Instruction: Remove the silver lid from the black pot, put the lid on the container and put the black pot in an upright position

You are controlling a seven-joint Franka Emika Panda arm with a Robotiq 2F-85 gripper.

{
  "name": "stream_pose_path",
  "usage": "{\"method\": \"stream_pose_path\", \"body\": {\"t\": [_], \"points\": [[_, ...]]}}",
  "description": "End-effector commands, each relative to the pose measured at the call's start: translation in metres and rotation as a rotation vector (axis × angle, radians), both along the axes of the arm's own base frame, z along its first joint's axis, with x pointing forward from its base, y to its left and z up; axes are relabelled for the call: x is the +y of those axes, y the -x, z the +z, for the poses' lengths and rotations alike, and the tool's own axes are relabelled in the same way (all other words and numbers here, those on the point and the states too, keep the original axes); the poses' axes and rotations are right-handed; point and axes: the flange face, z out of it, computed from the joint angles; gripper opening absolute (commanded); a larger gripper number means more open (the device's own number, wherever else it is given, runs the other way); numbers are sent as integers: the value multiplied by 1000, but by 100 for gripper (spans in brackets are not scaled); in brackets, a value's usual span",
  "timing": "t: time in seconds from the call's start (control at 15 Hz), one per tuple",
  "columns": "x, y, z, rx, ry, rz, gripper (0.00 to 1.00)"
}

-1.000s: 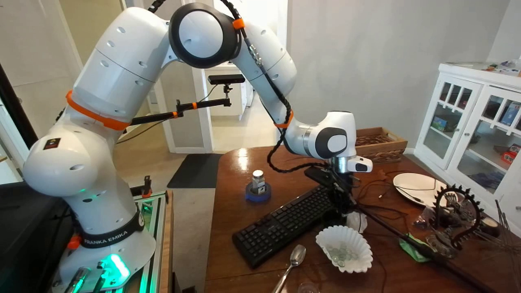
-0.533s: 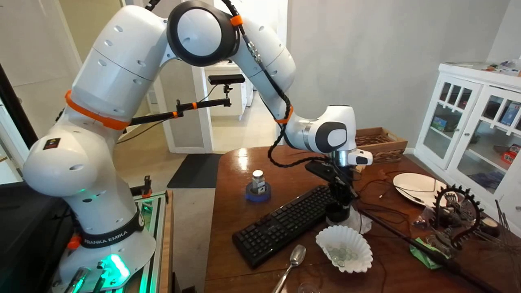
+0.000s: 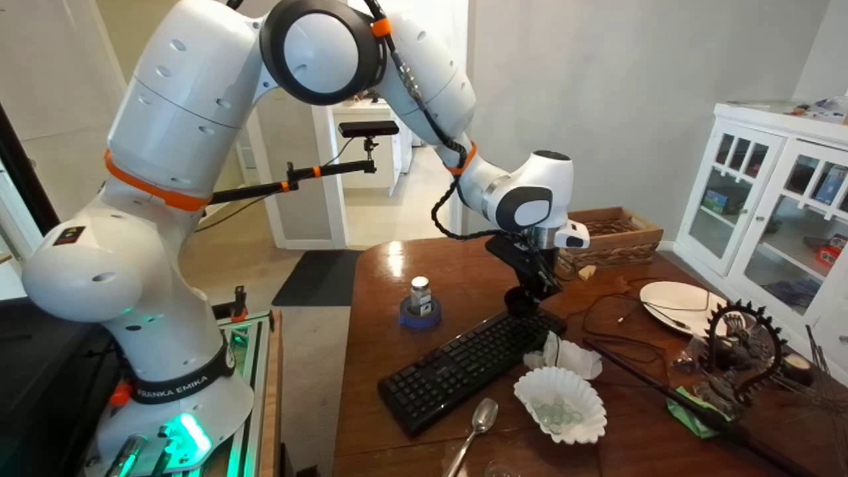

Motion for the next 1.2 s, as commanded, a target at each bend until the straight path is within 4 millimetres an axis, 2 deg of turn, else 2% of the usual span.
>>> {"method": "stream_pose_path", "body": {"t": [0.0, 0.2, 0.47, 0.67, 0.93, 1.0, 1.13], "points": [[48, 11, -13, 15, -84, 93, 1], [94, 16, -18, 17, -102, 158, 1], [133, 17, -26, -3, -65, 221, 1], [146, 15, -27, -29, 17, 255, 1], [147, 7, -27, -36, 129, 280, 1], [146, 6, -28, -29, 144, 279, 28], [144, 10, -23, -39, 113, 285, 35]]}}
